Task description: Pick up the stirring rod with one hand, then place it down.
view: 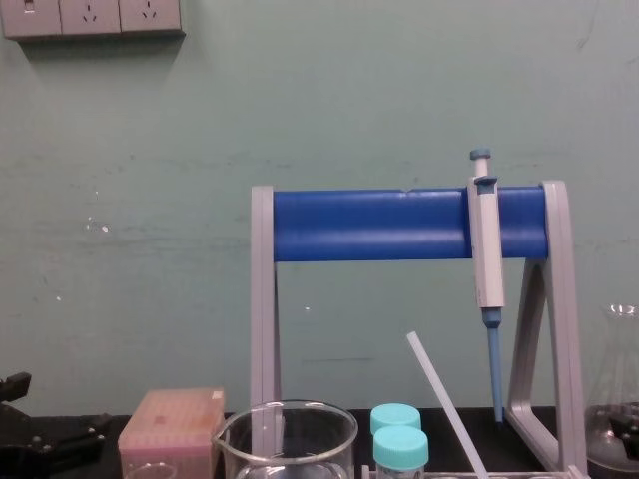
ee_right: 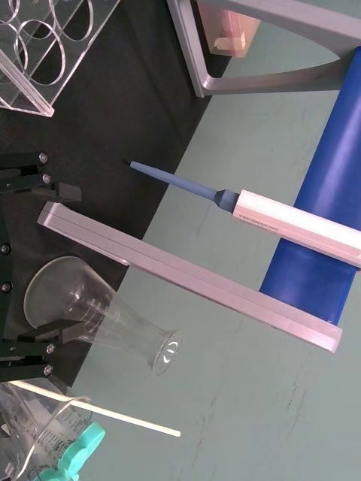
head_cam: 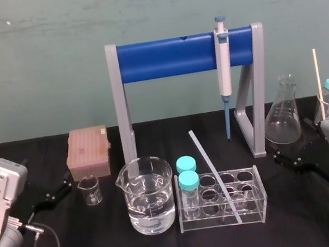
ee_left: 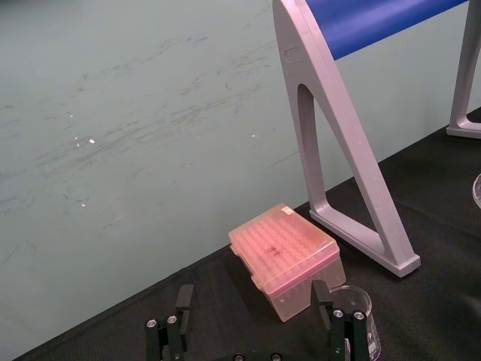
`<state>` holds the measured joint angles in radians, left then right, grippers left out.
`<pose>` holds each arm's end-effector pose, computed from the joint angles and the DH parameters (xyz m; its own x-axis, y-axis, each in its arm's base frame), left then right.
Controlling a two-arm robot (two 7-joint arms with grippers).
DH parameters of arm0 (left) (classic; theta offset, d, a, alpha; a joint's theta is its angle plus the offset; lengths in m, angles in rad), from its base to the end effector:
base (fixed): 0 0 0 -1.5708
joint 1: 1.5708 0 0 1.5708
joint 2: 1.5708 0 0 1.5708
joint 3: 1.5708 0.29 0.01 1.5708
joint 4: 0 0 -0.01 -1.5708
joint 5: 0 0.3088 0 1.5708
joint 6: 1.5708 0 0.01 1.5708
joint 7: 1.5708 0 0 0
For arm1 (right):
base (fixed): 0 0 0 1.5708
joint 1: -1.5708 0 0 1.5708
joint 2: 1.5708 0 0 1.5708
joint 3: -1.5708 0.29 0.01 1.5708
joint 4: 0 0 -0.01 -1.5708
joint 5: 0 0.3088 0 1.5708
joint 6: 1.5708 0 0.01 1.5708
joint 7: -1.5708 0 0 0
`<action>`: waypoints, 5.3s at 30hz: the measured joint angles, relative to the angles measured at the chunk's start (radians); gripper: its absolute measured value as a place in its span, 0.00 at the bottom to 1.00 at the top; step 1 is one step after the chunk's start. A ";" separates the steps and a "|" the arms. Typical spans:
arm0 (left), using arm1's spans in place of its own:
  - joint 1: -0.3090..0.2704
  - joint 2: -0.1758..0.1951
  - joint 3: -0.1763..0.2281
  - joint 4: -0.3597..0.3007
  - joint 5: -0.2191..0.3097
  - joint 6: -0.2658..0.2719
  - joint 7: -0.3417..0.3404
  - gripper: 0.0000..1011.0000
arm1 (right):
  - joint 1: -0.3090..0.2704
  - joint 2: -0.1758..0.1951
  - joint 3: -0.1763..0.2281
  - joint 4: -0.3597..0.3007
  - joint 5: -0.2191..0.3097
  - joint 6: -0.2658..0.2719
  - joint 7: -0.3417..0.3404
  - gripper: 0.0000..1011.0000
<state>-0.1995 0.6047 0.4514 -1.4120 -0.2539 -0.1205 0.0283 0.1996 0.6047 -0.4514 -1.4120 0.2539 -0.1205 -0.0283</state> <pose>0.3581 0.0827 -0.3023 0.2923 0.8803 0.3738 -0.9553 0.2873 0.0703 0.3581 -0.0827 -0.3022 0.2922 -0.8803 0.3738 0.9553 0.2873 -0.0702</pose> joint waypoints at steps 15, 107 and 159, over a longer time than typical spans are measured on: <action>0.000 0.000 0.000 0.000 0.000 0.000 0.000 0.99 | -0.022 0.003 0.027 -0.021 0.016 -0.005 0.043 0.99; 0.000 0.000 0.000 0.000 0.000 0.000 0.000 0.99 | 0.130 -0.231 0.007 0.072 0.209 0.154 0.508 0.97; 0.000 0.000 0.000 0.000 0.000 0.000 0.000 0.99 | 0.005 -0.235 0.094 -0.025 0.186 -0.133 0.504 0.07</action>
<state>-0.1995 0.6047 0.4514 -1.4120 -0.2539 -0.1205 0.0283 0.2042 0.3693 -0.3579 -1.4365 0.4400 -0.2537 0.4758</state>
